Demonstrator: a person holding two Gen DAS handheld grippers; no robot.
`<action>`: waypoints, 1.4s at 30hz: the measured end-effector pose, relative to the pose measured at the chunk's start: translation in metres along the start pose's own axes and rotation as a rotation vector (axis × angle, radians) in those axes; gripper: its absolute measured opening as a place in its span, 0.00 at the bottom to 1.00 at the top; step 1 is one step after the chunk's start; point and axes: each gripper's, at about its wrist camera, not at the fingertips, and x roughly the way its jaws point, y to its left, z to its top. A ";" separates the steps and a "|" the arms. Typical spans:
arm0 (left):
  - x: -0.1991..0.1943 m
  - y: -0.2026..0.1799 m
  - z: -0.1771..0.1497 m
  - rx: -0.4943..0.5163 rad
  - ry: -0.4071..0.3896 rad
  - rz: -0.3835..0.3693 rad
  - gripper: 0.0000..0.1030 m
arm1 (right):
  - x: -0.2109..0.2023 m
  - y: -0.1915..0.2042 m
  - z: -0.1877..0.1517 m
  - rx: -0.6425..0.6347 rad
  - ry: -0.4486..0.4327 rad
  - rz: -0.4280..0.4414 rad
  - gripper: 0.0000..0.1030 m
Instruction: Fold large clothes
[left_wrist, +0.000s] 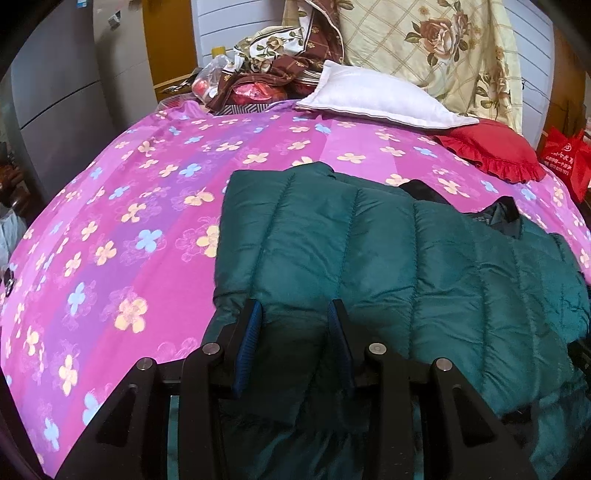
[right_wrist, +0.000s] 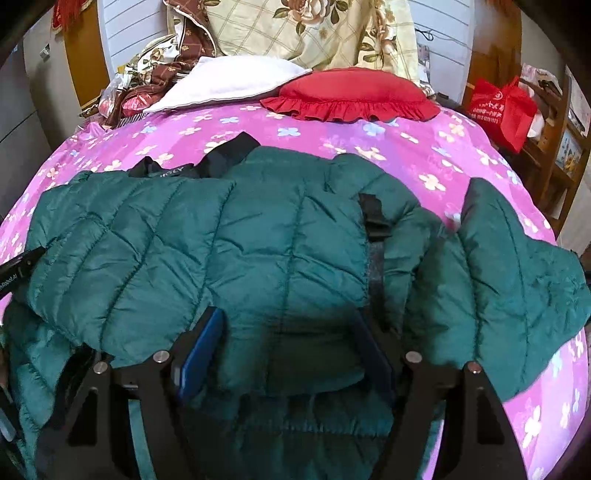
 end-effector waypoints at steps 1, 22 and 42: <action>-0.007 0.002 0.000 -0.008 -0.001 -0.009 0.19 | -0.006 0.000 -0.001 0.002 -0.005 0.001 0.73; -0.084 -0.029 -0.018 -0.006 -0.035 -0.138 0.19 | -0.069 -0.011 -0.018 0.021 -0.100 -0.029 0.85; -0.132 -0.069 -0.041 0.044 -0.034 -0.206 0.19 | -0.130 -0.084 -0.040 0.111 -0.176 -0.166 0.88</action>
